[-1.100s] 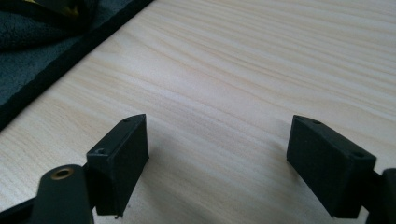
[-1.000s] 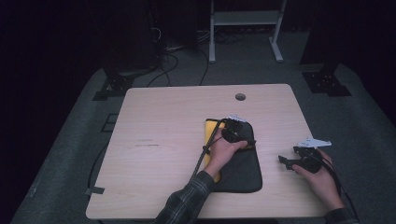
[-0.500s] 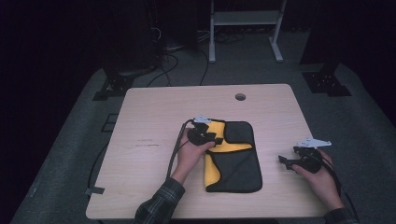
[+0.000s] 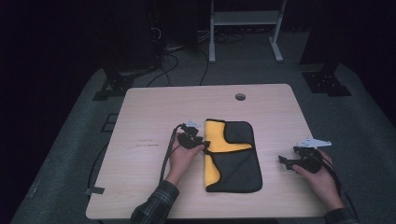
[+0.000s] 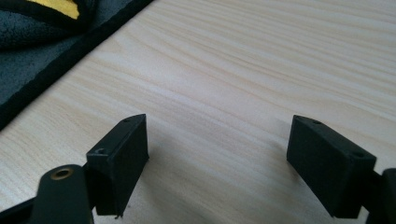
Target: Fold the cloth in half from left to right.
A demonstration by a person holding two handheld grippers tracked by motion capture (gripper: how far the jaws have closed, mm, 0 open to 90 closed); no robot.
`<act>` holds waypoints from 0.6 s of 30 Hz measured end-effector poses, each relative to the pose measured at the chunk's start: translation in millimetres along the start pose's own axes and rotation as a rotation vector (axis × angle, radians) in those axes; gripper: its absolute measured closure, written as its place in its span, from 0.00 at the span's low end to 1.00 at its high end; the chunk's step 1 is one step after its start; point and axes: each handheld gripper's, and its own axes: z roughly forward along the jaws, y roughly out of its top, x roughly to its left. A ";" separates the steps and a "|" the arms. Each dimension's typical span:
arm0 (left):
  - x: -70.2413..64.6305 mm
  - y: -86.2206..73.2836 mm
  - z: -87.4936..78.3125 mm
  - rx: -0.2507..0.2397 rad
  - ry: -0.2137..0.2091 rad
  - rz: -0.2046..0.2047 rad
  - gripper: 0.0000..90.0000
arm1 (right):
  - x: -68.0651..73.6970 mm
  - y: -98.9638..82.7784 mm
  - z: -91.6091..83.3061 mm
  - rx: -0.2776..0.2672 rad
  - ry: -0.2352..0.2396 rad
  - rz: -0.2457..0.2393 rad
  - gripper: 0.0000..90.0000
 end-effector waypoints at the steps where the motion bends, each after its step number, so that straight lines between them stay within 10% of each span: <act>1: -0.7 -0.7 -1.3 0.007 0.001 0.004 0.60 | 0.0 0.0 0.0 0.000 0.000 0.000 0.22; 11: -16.4 -9.0 -6.7 0.036 -0.002 0.035 0.72 | 0.1 0.0 -0.1 0.000 0.000 -0.001 0.22; 18: -11.9 -11.5 -9.0 0.054 -0.055 -0.025 0.95 | 0.0 -0.1 0.0 0.000 0.000 -0.001 0.22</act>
